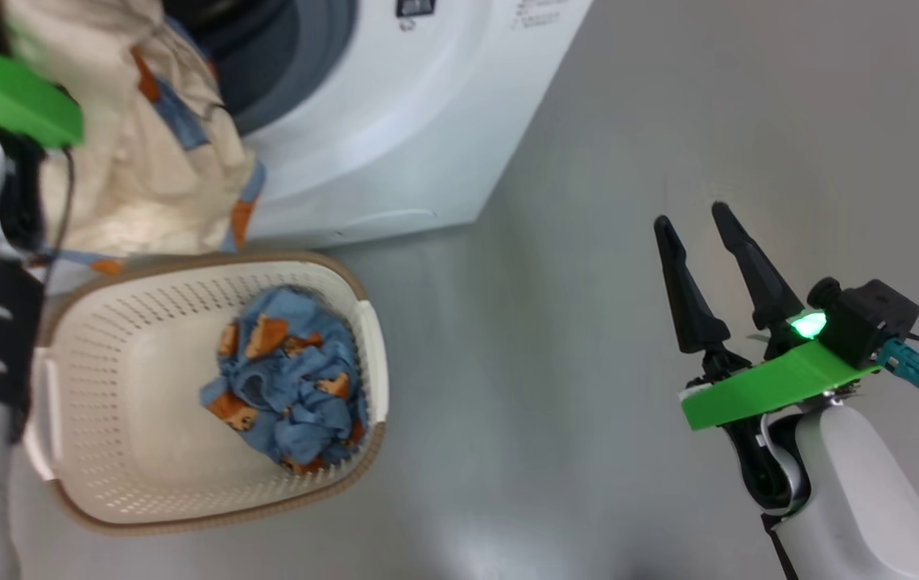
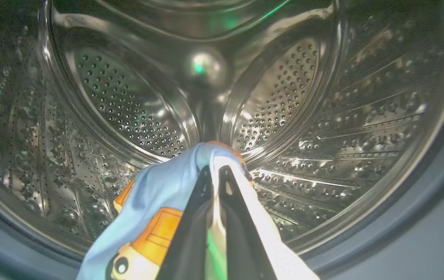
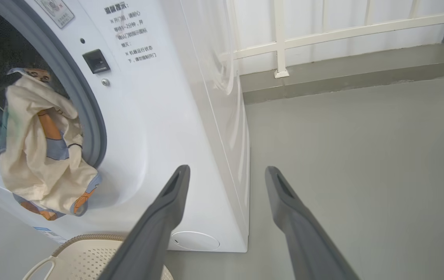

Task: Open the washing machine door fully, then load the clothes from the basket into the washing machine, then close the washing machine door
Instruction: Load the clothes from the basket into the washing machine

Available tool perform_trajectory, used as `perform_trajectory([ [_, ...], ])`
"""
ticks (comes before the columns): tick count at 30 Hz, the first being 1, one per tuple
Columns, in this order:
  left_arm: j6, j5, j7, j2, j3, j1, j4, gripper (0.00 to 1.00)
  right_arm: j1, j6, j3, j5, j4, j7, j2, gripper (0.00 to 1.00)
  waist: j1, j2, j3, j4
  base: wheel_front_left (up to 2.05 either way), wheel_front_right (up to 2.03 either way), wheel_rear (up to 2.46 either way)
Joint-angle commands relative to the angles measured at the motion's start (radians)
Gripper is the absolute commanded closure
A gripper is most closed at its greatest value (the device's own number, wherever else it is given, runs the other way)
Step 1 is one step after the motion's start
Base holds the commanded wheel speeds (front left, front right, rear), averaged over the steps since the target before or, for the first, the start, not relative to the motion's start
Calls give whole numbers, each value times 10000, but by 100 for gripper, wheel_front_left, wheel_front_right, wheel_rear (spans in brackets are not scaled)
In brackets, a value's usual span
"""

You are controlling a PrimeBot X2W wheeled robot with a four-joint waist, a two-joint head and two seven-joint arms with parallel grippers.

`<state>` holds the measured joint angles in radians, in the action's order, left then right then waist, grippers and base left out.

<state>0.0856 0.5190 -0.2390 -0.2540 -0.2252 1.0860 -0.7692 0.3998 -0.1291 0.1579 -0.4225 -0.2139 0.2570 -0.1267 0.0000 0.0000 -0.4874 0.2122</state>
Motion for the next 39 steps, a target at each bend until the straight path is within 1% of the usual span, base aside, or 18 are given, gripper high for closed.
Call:
perform_trajectory([
  [1, 53, -118, -66, -515, 181, 465, 9, 100, 75, -16, 248, 121, 271, 48, 52, 0, 0, 0, -868, 696, 0, 0, 0],
  [9, 172, -389, -108, -913, 3, 2385, -1512, 100, 237, -16, 328, 137, 391, 48, 359, 0, 0, 0, -1735, 1265, 0, 0, 0],
  [12, 114, -543, -159, -1041, -17, 3029, -1805, 100, 288, -16, 367, 133, 437, 48, 445, 0, 0, 0, -1962, 1427, 0, 0, 0],
  [14, -40, -691, -205, -1139, 63, 3415, -1739, 100, 321, -16, 374, 135, 479, 48, 488, 0, 0, 0, -2088, 1489, 0, 0, 0],
  [16, -256, -895, -219, -1242, 298, 3661, -1201, 100, 353, -16, 365, 143, 515, 48, 521, 0, 0, 0, -2197, 1521, 0, 0, 0],
  [18, -439, -1058, -222, -1270, 664, 3622, -559, 100, 393, -16, 360, 154, 541, 48, 550, 0, 0, 0, -2274, 1547, 0, 0, 0],
  [20, -528, -1233, -224, -1235, 921, 3437, -226, 100, 433, -16, 343, 176, 529, 48, 576, 0, 0, 0, -2302, 1547, 0, 0, 0],
  [21, -510, -1247, -224, -1162, 989, 3300, -318, 74, 443, -16, 332, 192, 513, 48, 588, 0, 0, 0, -2286, 1529, 0, 0, 0],
  [22, -468, -1256, -225, -1083, 984, 3179, -558, 12, 443, -16, 330, 209, 491, 48, 598, 0, 0, 0, -2258, 1500, 0, 0, 0],
  [23, -405, -1287, -225, -1029, 959, 3147, -726, 0, 444, -16, 339, 220, 468, 48, 606, 0, 0, 0, -2238, 1470, 0, 0, 0],
  [26, -265, -1403, -225, -920, 865, 3127, -1199, 0, 466, -16, 374, 233, 407, 48, 625, 0, 0, 0, -2133, 1363, 0, 0, 0],
  [31, -137, -1561, -226, -810, 832, 2964, -1599, 0, 526, -16, 382, 252, 353, 48, 631, 0, 0, 0, -1866, 1164, 0, 0, 0],
  [39, 7, -1673, -227, -695, 987, 2332, -1549, 0, 555, -16, 350, 232, 265, 48, 595, 0, 0, 0, -1308, 833, 0, 0, 0],
])
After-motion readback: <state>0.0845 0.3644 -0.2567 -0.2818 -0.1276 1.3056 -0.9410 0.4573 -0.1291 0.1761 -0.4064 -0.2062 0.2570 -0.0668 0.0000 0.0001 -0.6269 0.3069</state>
